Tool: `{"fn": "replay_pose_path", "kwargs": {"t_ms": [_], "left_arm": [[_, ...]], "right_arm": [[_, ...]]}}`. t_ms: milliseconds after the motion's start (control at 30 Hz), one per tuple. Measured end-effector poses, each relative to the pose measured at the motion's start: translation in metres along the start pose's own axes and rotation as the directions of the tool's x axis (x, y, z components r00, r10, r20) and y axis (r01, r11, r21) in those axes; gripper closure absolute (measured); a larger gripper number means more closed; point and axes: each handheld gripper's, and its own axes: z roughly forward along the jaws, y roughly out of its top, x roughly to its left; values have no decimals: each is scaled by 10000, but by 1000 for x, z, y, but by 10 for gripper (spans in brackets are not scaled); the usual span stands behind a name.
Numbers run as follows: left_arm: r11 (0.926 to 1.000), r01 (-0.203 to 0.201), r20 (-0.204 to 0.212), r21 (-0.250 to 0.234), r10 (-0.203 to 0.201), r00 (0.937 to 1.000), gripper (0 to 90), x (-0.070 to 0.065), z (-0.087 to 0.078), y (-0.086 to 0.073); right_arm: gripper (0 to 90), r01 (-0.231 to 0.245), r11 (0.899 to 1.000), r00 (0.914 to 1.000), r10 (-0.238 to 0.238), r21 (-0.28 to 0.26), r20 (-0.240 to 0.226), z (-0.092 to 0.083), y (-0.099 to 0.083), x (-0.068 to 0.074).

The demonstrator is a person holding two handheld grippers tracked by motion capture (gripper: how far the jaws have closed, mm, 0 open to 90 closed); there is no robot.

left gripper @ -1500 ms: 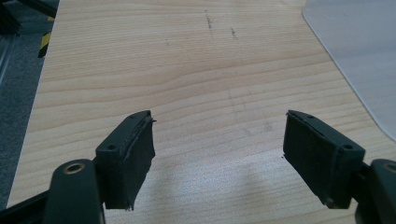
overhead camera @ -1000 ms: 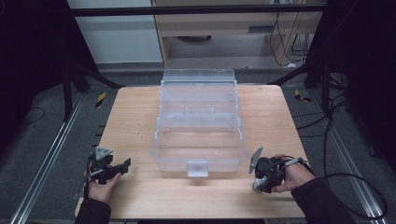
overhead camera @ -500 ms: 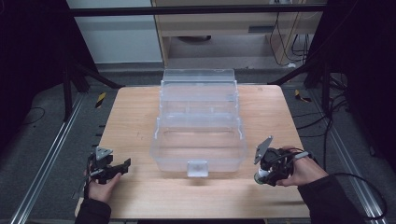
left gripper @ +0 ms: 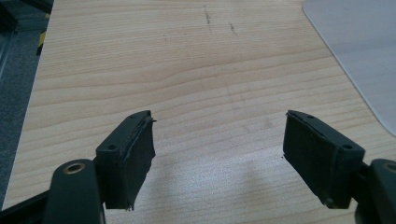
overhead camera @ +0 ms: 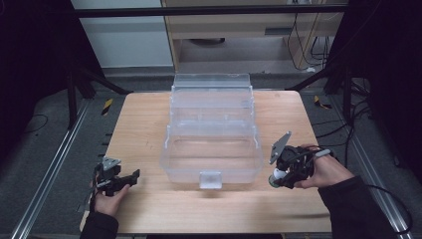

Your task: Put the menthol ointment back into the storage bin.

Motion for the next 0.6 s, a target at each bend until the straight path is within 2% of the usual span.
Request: {"fn": "replay_pose_path", "kwargs": {"t_ms": [33, 67, 400, 600], "left_arm": [[10000, 24, -1, -14, -24, 10000, 241, 0, 0, 0], [10000, 32, -3, -14, -32, 10000, 241, 0, 0, 0], [10000, 45, 0, -7, -45, 10000, 242, 1, 0, 0], [10000, 39, -17, -67, -39, 10000, 242, 1, -1, 1]], "right_arm": [[502, 123, 9999, 9999, -123, -19, -26, -2, 2, -2], [502, 16, 10000, 10000, -16, -18, -68, -5, 4, -2], [502, 109, 9996, 9999, -110, -249, -22, -25, 27, -17], [502, 143, 9992, 9999, -142, -371, 34, -31, 41, -26]]}}
